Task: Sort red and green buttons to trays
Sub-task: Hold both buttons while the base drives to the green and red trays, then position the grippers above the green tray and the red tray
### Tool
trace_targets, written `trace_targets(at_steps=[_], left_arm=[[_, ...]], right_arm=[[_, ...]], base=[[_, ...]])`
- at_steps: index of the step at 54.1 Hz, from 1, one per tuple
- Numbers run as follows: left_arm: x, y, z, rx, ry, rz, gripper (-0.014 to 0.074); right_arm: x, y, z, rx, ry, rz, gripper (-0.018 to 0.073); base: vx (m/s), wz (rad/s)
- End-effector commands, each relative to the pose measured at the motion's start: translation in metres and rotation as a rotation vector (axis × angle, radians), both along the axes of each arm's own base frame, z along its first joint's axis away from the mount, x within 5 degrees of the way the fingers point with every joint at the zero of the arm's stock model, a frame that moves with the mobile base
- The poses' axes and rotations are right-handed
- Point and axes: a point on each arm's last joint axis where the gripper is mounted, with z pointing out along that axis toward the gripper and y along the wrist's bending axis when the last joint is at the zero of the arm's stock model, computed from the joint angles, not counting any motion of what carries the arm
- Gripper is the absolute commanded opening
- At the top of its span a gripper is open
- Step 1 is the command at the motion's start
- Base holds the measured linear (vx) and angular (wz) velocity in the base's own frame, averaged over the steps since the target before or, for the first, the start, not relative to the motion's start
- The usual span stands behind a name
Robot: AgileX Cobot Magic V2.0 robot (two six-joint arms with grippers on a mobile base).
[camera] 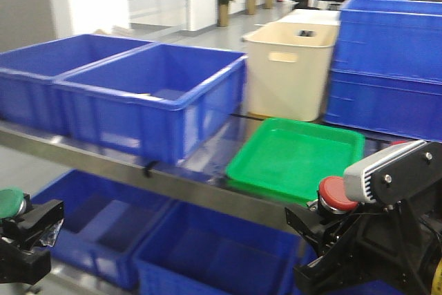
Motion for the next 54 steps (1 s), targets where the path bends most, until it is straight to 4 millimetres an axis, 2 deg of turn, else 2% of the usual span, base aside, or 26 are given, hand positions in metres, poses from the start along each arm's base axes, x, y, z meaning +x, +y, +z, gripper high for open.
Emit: trace_targets(at_steps=[1, 30, 54], left_arm=[[-0.0006, 0.0012, 0.0197, -0.058, -0.114, 0.013, -0.0006], [-0.0006, 0.0012, 0.0197, -0.058, -0.114, 0.013, -0.0006], [-0.0006, 0.0012, 0.0197, -0.058, -0.114, 0.013, -0.0006]], right_arm=[[-0.0035, 0.0017, 0.0195, 0.049, -0.081, 0.040, -0.0009], [-0.0035, 0.0017, 0.0195, 0.049, -0.081, 0.040, -0.0009], [-0.0035, 0.0017, 0.0195, 0.049, -0.081, 0.040, -0.0009]], base=[[0.17, -0.61], [0.17, -0.53], [0.16, -0.24]])
